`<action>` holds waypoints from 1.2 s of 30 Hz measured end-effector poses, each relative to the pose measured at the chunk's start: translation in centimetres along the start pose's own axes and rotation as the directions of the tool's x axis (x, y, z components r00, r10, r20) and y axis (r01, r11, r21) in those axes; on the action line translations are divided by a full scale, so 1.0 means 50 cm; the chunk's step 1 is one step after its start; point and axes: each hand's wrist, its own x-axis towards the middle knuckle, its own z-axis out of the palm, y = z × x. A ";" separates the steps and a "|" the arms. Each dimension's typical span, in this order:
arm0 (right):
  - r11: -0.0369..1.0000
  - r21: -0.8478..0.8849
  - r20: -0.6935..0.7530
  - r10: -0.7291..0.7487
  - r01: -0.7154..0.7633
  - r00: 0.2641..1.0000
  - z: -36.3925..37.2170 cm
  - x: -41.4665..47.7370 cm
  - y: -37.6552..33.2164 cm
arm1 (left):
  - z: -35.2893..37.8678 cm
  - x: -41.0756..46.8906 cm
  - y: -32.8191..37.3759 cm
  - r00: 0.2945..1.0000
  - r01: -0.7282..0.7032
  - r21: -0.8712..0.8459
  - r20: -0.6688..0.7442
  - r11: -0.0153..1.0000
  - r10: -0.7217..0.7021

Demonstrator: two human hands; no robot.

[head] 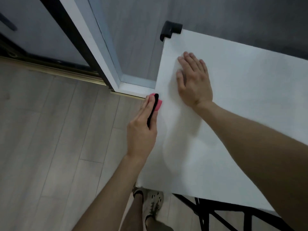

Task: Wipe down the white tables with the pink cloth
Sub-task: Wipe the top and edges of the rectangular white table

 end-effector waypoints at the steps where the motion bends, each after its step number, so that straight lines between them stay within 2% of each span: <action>1: 1.000 -0.009 0.001 -0.004 0.004 1.000 -0.001 -0.002 -0.001 | -0.014 -0.047 -0.009 1.000 -0.007 0.004 0.005 1.000 0.007; 4: 0.998 -0.060 -0.002 -0.037 0.037 0.999 -0.001 -0.005 0.000 | -0.041 -0.151 -0.032 0.999 -0.015 0.050 0.031 0.999 0.014; 8: 0.988 -0.155 0.014 0.027 -0.024 1.000 -0.015 -0.052 -0.028 | -0.036 -0.139 -0.034 0.999 -0.038 0.094 -0.012 0.995 0.039; 11: 0.992 -0.063 -0.012 0.112 -0.113 0.994 -0.020 -0.215 -0.076 | -0.020 -0.060 -0.011 0.999 -0.014 0.054 -0.031 0.998 0.016; 13: 0.996 0.015 -0.014 0.093 -0.093 0.996 -0.007 -0.342 -0.097 | -0.009 -0.024 0.006 1.000 0.013 0.034 -0.017 0.999 -0.013; 15: 0.998 0.004 0.006 0.057 -0.057 0.998 0.009 -0.407 -0.099 | -0.010 -0.027 0.012 1.000 0.024 0.043 -0.020 0.999 -0.023; 18: 0.996 -0.061 -0.037 0.068 -0.071 0.997 0.028 -0.400 -0.091 | -0.036 -0.139 -0.009 1.000 0.021 0.063 -0.025 0.998 -0.019; 22: 0.997 -0.047 -0.056 0.053 -0.056 0.997 0.033 -0.402 -0.091 | -0.074 -0.347 -0.036 0.997 0.075 -0.002 -0.018 0.997 -0.075; 24: 0.998 -0.046 -0.056 0.047 -0.050 0.997 0.033 -0.402 -0.089 | -0.077 -0.336 -0.030 0.993 0.117 -0.009 -0.030 0.993 -0.117; 30: 0.997 -0.055 -0.062 0.050 -0.053 0.997 0.036 -0.400 -0.087 | -0.041 -0.096 -0.010 0.998 0.060 0.031 -0.016 0.998 -0.060; 32: 0.997 -0.055 -0.061 0.049 -0.052 0.997 0.037 -0.401 -0.088 | -0.046 -0.138 -0.019 0.998 0.068 -0.003 0.007 0.998 -0.067; 34: 0.997 -0.060 -0.055 0.049 -0.052 0.997 0.036 -0.404 -0.088 | -0.073 -0.247 -0.028 0.995 0.100 -0.067 0.025 0.993 -0.099; 36: 0.996 -0.066 -0.055 0.054 -0.058 0.997 0.035 -0.406 -0.089 | -0.096 -0.351 -0.035 0.995 0.094 -0.061 0.043 0.994 -0.092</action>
